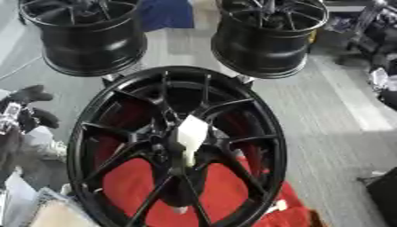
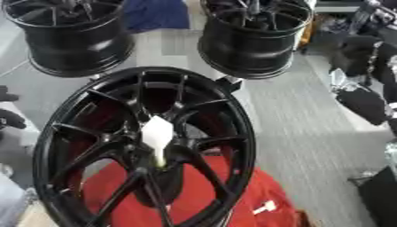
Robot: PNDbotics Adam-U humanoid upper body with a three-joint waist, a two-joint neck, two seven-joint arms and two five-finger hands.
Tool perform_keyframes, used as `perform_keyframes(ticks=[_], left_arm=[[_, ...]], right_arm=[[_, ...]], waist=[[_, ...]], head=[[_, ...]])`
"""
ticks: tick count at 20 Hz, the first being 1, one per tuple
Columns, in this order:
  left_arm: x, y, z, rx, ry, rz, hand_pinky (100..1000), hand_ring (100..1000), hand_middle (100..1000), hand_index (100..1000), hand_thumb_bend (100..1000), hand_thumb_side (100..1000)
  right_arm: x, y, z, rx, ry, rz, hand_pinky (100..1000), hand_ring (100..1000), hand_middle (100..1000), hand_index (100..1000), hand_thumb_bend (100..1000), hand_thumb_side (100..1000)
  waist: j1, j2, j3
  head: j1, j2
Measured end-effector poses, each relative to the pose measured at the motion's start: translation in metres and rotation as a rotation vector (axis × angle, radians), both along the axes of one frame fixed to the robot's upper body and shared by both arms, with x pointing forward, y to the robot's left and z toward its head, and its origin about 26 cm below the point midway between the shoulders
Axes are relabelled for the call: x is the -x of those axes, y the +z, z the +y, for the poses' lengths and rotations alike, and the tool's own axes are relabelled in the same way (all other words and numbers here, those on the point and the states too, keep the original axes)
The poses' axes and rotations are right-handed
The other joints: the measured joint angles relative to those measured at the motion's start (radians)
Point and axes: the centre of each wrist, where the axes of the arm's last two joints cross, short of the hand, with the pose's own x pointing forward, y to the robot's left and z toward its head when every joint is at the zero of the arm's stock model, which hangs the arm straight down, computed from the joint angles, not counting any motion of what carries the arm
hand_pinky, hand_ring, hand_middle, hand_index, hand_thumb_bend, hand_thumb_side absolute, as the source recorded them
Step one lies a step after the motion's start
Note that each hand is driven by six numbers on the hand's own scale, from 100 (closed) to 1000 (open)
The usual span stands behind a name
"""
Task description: Pull the pin out of the wheel hub.
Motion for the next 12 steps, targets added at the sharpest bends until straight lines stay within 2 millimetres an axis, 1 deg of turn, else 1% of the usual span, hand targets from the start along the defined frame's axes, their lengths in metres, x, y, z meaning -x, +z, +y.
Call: perform_keyframes(ticks=[3,6,9,11,12], left_arm=[[0.000,-0.001,-0.001,-0.006,-0.009,0.003,547,524,694,829,100,792],[-0.001,-0.001,-0.003,-0.012,-0.018,0.007,548,525,696,830,100,798],[-0.001,-0.003,-0.004,-0.019,-0.029,0.015,549,526,697,831,100,800],[-0.001,-0.003,-0.005,-0.023,-0.035,0.016,549,526,697,831,100,803],[-0.001,-0.003,-0.005,-0.025,-0.038,0.017,550,526,697,831,100,804]], right_arm=[[-0.008,0.030,0.008,0.187,0.160,-0.011,659,597,748,863,100,206],[-0.014,0.058,0.023,0.371,0.339,0.001,676,606,775,886,100,194],[-0.019,0.075,0.041,0.523,0.489,0.041,686,606,793,901,100,182],[-0.021,0.082,0.054,0.599,0.565,0.070,690,607,798,906,100,174],[-0.021,0.086,0.059,0.634,0.596,0.084,692,605,802,910,100,203]], waist=[[-0.002,0.000,0.009],[-0.004,0.003,0.020],[-0.006,0.004,0.031],[-0.007,0.008,0.036],[-0.007,0.009,0.039]], head=[[-0.007,0.000],[-0.016,0.000],[-0.022,0.000],[-0.025,0.000],[-0.026,0.000]])
